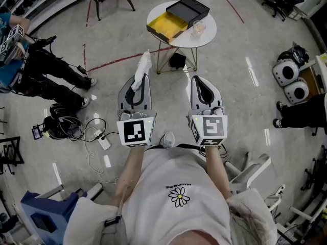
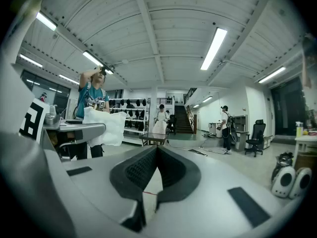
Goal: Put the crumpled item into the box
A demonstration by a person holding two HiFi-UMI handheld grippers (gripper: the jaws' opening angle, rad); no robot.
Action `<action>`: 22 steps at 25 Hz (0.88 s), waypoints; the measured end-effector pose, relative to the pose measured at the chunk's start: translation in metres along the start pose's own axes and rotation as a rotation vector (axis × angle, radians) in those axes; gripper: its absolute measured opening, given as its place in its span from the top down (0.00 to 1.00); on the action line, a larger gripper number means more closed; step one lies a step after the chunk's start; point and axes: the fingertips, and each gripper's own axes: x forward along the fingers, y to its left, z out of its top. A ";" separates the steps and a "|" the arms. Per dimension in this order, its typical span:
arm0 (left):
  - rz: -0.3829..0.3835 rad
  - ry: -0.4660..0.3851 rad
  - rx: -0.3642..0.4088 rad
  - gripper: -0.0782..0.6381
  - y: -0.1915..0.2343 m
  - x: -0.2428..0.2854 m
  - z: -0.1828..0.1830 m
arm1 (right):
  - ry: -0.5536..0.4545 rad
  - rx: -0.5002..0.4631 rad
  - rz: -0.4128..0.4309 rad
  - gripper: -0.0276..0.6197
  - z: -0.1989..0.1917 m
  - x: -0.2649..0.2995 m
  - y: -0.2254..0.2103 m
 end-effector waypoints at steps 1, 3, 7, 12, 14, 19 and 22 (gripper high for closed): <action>-0.001 -0.001 0.002 0.84 0.000 0.000 0.000 | -0.001 0.000 0.001 0.95 0.000 0.000 0.000; 0.000 -0.001 0.003 0.83 0.001 0.000 0.000 | -0.002 -0.003 0.004 0.95 0.000 0.000 0.000; 0.007 0.009 -0.003 0.84 0.002 0.000 -0.004 | 0.001 -0.012 0.007 0.95 -0.002 0.001 0.001; 0.010 0.013 -0.005 0.84 0.004 0.004 -0.008 | 0.003 -0.015 0.011 0.95 -0.004 0.004 -0.001; 0.012 0.015 -0.008 0.84 0.005 0.006 -0.009 | -0.003 0.002 0.011 0.95 -0.003 0.005 -0.003; 0.009 0.015 -0.010 0.84 0.007 0.012 -0.010 | -0.019 0.047 0.011 0.95 -0.002 0.009 -0.007; 0.016 0.021 -0.025 0.84 0.008 0.013 -0.012 | -0.010 0.059 0.015 0.95 -0.007 0.012 -0.008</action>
